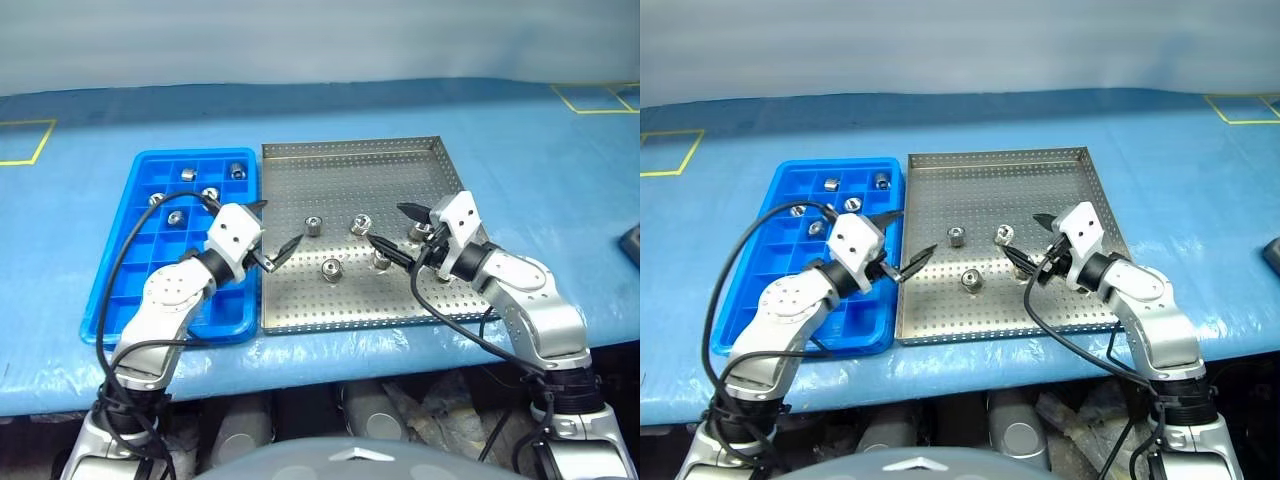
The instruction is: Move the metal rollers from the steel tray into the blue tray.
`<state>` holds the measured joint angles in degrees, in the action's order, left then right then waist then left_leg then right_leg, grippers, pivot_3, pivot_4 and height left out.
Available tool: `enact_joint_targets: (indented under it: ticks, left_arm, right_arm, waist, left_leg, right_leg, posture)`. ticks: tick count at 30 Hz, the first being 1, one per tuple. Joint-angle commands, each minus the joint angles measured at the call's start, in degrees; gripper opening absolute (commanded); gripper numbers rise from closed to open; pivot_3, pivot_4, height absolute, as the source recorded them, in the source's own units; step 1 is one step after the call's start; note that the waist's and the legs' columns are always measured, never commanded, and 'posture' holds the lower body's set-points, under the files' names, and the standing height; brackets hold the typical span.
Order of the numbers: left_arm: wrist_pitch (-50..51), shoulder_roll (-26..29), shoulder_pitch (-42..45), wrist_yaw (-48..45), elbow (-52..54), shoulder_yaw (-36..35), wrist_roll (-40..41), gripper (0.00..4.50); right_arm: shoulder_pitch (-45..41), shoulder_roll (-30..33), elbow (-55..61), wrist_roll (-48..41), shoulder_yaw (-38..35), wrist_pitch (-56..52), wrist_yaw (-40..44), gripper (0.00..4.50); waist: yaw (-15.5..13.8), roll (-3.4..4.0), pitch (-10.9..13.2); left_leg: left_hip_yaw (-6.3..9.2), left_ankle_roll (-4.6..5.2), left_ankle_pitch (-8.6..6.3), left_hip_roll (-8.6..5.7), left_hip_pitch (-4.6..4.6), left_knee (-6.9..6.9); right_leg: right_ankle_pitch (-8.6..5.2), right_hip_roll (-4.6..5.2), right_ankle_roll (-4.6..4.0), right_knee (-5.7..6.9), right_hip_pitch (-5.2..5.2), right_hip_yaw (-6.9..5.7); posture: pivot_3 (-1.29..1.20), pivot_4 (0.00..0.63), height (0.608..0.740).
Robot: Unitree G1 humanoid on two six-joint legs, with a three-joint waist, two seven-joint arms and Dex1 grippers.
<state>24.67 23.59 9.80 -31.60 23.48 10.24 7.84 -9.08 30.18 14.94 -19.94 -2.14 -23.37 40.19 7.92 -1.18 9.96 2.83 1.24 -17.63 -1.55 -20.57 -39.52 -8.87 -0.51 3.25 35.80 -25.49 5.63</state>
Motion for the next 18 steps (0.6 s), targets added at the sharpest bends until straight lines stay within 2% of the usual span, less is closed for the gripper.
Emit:
enact_joint_targets:
  ticks: [1, 7, 18]
  left_arm:
    - [1.19, -1.1, 2.88, -1.78, -1.96, 2.58, 0.59, 4.46]
    - [5.88, -1.52, 6.56, -2.81, -6.38, 5.25, -0.42, 4.46]
    - [8.55, -2.12, 9.42, -3.79, -11.07, 9.05, -2.22, 4.46]
  right_arm:
    - [1.05, 0.78, 3.74, -1.04, -2.38, 0.06, -0.75, 4.5]
    - [3.76, 1.0, 6.89, -1.31, -4.12, 0.1, -2.53, 4.5]
    - [5.42, 0.56, 8.34, -1.32, -4.1, 0.4, -4.14, 4.5]
  waist:
    - [0.32, 0.0, 0.0]
    - [2.55, 0.01, -0.01]
    - [6.05, 0.01, -0.01]
  left_leg:
    - [0.0, 0.0, 0.0, -0.01, -0.01, -0.02]
    - [-0.03, 0.01, 0.0, 0.01, 0.0, -0.03]
    - [-0.2, 0.04, -0.02, 0.0, -0.02, -0.05]
  right_leg:
    - [0.0, 0.0, 0.01, 0.0, 0.0, 0.0]
    - [0.01, -0.03, 0.04, 0.02, 0.01, 0.04]
    - [0.06, -0.06, 0.14, 0.02, 0.04, 0.26]
  posture:
    - [-0.22, 0.15, 0.74]
    - [-0.27, 0.15, 0.74]
    - [-0.29, 0.15, 0.74]
